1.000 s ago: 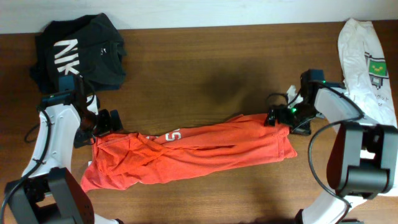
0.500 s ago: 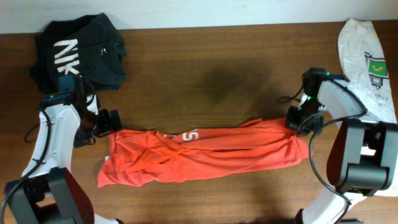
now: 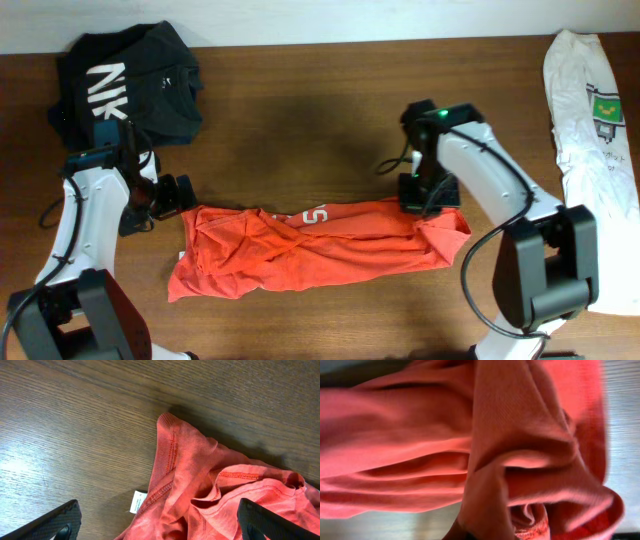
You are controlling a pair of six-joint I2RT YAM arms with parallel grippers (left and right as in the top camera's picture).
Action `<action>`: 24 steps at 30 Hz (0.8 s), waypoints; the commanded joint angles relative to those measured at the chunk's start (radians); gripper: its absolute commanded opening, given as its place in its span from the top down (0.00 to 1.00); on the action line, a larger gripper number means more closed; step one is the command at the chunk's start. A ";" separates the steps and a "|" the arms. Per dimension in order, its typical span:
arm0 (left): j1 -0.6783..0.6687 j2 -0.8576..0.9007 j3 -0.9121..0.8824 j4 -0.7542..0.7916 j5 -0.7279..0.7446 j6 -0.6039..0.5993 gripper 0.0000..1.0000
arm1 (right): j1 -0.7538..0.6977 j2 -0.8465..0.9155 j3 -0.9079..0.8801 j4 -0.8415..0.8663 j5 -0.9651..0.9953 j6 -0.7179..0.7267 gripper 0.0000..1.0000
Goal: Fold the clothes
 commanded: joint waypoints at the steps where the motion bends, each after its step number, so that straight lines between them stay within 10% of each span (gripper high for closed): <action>1: 0.000 -0.004 0.002 0.003 0.011 -0.002 0.01 | 0.099 -0.028 0.013 0.021 -0.084 0.055 0.96; 11: 0.000 -0.003 0.002 0.003 0.011 -0.002 0.01 | 0.344 -0.026 0.013 0.142 -0.098 0.238 0.96; 16: 0.000 -0.003 0.002 0.002 0.011 -0.002 0.01 | 0.462 -0.023 0.013 0.224 -0.098 0.283 0.89; 18: 0.000 -0.003 0.002 0.002 0.011 -0.002 0.01 | 0.486 -0.020 0.013 0.243 -0.098 0.290 0.71; 21: 0.000 -0.003 0.002 0.002 0.011 -0.002 0.01 | 0.506 -0.021 0.013 0.246 -0.098 0.289 0.83; 24: 0.000 -0.003 0.002 0.002 0.011 -0.002 0.01 | 0.443 -0.022 0.085 0.118 -0.084 0.193 0.70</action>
